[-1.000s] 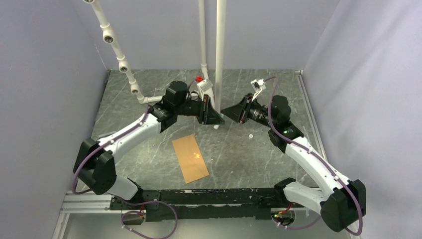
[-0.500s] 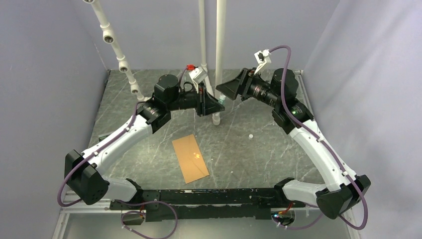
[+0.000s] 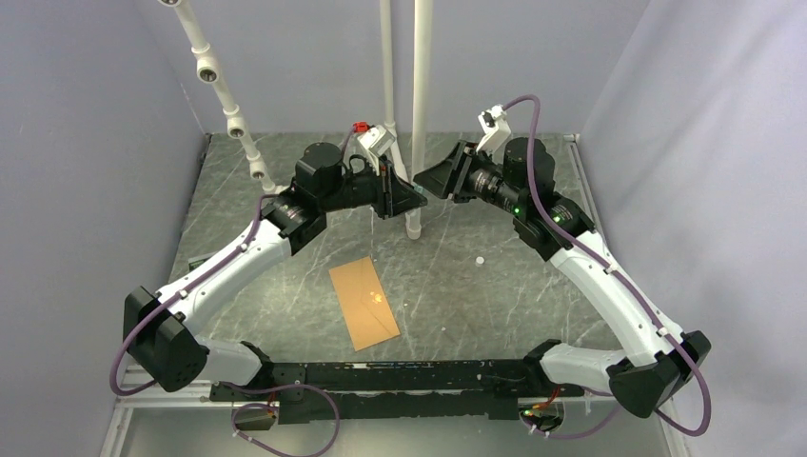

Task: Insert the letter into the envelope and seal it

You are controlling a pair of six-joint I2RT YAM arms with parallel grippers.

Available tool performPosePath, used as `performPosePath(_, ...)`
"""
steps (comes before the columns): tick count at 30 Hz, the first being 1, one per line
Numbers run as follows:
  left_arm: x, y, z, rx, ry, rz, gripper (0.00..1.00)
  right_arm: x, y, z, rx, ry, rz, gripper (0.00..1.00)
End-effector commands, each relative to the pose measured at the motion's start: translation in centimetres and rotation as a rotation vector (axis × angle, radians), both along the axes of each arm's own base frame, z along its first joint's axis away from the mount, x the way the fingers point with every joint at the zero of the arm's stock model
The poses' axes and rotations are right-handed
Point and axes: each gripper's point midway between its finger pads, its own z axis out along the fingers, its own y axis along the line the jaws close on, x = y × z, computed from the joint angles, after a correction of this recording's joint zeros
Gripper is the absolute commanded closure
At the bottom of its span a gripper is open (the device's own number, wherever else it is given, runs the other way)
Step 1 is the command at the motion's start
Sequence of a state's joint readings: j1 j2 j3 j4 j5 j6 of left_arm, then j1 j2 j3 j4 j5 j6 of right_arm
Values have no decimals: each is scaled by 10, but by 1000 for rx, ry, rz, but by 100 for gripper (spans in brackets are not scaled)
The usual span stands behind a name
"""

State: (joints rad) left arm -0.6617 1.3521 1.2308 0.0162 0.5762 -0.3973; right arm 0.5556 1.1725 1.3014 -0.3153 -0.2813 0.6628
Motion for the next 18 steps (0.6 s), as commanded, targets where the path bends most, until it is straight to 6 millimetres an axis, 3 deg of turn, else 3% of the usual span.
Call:
performPosePath(1,-9,5,27,-47,-50,-7,98,-3,1,27,38,-64,8,63)
performPosePath(4,-14,5,29,-52,-50,-32,98,-5,3,27,34,-63,28,66)
performPosePath(9,-29,4,38,-56,-60,-112,98,-16,9,30,14,-120,124,94)
performPosePath(11,-41,4,40,-47,-53,-174,98,-33,14,37,-11,-219,242,100)
performPosePath(14,-77,4,50,-56,-56,-389,98,-71,15,44,-70,-455,474,100)
performPosePath(18,-105,8,60,-76,-29,-573,97,-124,14,51,-57,-628,773,100)
